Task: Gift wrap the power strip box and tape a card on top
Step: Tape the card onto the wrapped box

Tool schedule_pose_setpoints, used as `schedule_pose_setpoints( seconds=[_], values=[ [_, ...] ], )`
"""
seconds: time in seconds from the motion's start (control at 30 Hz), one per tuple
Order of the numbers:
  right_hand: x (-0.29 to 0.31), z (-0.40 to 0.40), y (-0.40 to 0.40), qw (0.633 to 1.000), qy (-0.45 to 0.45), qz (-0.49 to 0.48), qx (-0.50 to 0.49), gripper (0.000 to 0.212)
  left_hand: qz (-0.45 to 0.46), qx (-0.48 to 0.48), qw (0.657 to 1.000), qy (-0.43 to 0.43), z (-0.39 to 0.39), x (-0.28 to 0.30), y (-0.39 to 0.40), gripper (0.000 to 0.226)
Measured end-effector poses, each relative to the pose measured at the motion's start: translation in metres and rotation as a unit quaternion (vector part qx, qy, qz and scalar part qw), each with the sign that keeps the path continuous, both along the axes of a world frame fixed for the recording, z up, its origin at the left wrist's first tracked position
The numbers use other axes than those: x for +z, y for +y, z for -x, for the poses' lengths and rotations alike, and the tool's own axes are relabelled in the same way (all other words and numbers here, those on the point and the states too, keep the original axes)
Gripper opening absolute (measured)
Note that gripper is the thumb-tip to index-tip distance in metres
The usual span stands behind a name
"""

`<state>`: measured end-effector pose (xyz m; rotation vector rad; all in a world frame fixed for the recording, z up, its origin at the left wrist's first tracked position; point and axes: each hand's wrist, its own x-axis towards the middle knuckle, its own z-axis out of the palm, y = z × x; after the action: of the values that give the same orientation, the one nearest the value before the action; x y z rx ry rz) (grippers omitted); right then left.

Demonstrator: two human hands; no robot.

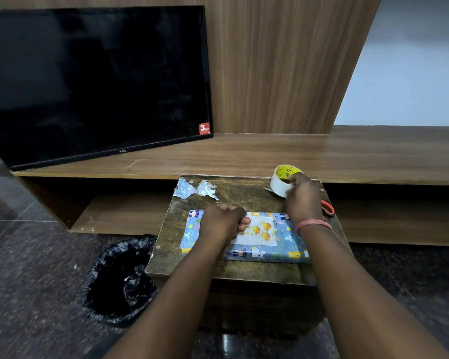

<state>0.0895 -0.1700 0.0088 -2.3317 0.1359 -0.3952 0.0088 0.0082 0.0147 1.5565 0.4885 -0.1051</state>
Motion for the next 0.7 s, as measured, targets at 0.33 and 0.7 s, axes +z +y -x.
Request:
schedule_pose_setpoints(
  seconds=[0.33,0.7],
  values=[
    [0.05,0.067,0.036,0.939,-0.006,-0.31,0.151,0.035,0.24,0.002,0.971,-0.008,0.004,0.023,-0.004,0.031],
    [0.051,0.083,0.047,0.972,-0.095,-0.143,0.161,0.026,0.448,0.006,0.893,-0.037,0.01,0.022,-0.004,0.033]
  ],
)
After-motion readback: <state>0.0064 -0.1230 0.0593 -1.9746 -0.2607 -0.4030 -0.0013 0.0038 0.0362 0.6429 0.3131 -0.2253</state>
